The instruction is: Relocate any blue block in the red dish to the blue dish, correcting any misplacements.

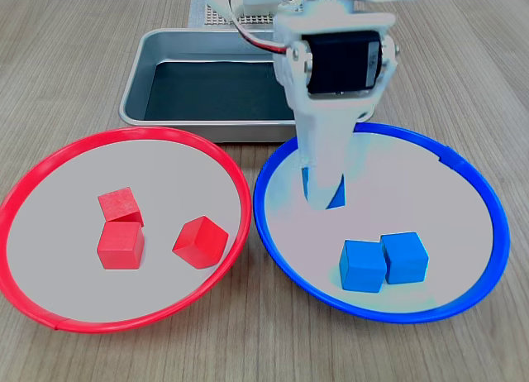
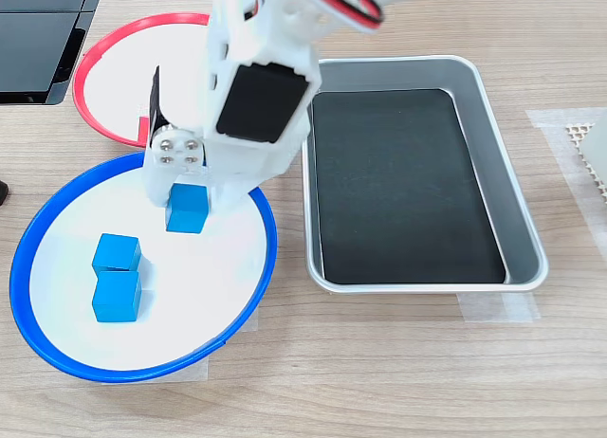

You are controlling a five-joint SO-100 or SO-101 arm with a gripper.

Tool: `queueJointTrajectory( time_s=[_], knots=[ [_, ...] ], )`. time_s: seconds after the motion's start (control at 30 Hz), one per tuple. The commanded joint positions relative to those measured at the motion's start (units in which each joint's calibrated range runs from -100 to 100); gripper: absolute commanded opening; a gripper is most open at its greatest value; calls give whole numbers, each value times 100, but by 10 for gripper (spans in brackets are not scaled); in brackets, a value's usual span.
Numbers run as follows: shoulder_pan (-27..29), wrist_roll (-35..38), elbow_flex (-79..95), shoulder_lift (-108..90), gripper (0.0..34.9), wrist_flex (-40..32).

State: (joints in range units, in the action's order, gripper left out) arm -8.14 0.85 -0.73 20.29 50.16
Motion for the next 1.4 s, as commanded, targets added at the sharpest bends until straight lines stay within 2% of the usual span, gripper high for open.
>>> queueJointTrajectory(
  time_s=[0.0, 0.47, 0.97, 1.17, 1.27, 1.37],
  knots=[
    [0, -29, -615, 218, 3, -51],
    [-376, -137, -1106, 670, 3, 188],
    [-499, -181, -1279, 901, 4, 204],
    [-471, -166, -1279, 926, 82, 221],
    [-442, -156, -1297, 926, 147, 312],
    [-414, -151, -1361, 918, 148, 394]
  ],
)
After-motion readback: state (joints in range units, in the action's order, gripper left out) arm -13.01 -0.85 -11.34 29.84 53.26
